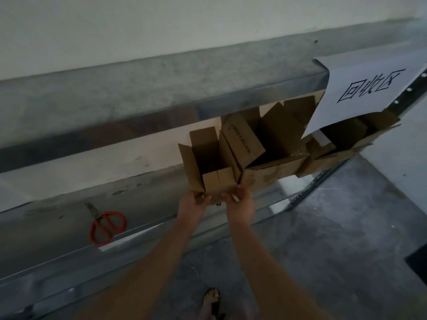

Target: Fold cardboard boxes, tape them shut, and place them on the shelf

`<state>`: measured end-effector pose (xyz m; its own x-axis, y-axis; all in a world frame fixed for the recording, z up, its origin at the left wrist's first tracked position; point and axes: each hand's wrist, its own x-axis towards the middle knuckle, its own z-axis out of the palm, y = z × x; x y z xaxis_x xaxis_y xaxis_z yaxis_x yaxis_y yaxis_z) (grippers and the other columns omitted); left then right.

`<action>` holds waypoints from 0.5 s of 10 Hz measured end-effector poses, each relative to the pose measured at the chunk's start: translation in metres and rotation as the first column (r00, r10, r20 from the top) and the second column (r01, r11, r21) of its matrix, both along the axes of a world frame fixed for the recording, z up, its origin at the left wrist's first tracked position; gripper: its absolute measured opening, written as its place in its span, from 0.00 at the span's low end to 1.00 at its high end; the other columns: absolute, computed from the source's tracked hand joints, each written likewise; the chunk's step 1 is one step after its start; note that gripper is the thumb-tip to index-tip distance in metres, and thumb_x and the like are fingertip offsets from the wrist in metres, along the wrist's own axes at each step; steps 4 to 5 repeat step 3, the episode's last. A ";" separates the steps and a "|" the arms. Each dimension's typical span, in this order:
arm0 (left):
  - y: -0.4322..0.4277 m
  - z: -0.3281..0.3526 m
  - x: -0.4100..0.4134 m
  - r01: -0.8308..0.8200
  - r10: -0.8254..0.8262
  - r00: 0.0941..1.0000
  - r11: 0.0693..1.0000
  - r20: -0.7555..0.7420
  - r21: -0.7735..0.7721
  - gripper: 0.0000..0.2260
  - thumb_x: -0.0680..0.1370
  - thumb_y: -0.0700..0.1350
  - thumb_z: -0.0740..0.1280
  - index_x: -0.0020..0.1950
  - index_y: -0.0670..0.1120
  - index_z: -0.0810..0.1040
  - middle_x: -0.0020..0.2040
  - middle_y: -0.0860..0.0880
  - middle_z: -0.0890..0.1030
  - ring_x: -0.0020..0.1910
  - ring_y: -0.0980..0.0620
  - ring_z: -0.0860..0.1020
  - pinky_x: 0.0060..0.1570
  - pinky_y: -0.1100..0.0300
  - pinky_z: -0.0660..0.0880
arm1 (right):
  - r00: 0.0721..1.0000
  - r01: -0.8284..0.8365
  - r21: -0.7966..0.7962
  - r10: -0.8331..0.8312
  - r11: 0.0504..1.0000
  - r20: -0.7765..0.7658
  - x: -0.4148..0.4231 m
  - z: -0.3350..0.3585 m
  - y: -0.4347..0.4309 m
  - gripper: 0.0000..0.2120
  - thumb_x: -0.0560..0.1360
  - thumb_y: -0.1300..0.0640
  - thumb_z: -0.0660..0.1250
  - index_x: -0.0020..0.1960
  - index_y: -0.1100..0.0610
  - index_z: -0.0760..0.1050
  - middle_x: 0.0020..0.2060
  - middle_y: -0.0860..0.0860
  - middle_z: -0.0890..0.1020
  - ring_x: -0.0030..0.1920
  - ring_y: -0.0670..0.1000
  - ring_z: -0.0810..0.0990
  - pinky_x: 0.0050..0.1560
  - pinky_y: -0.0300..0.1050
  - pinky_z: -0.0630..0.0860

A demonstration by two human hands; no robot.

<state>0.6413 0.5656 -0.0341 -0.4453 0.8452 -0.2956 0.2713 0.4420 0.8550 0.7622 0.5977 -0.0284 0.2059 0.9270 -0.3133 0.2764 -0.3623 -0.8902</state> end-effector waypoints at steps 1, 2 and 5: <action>0.004 -0.006 -0.002 -0.015 0.015 1.000 1.000 0.004 -0.011 0.16 0.75 0.49 0.72 0.59 0.43 0.78 0.56 0.44 0.82 0.56 0.46 0.80 0.58 0.47 0.76 | 0.999 0.029 0.019 -0.030 0.999 0.022 -0.004 0.000 0.002 0.19 0.73 0.57 0.75 0.62 0.53 0.76 0.56 0.50 0.82 0.57 0.49 0.79 0.52 0.37 0.73; 0.001 -0.004 -0.003 -0.013 0.013 1.000 0.999 0.022 0.030 0.17 0.75 0.48 0.72 0.61 0.44 0.76 0.58 0.45 0.80 0.59 0.47 0.78 0.59 0.50 0.75 | 1.000 0.029 0.043 -0.029 0.999 0.012 -0.003 -0.003 -0.001 0.21 0.73 0.57 0.74 0.65 0.55 0.75 0.58 0.51 0.81 0.59 0.50 0.79 0.54 0.38 0.73; -0.016 0.009 -0.007 0.036 -0.038 0.998 0.998 -0.051 -0.044 0.22 0.77 0.52 0.68 0.68 0.47 0.70 0.63 0.47 0.76 0.62 0.47 0.75 0.57 0.58 0.71 | 0.998 0.005 0.043 -0.008 0.999 0.066 0.000 0.005 -0.016 0.21 0.75 0.53 0.72 0.67 0.55 0.74 0.60 0.50 0.80 0.61 0.50 0.78 0.53 0.38 0.71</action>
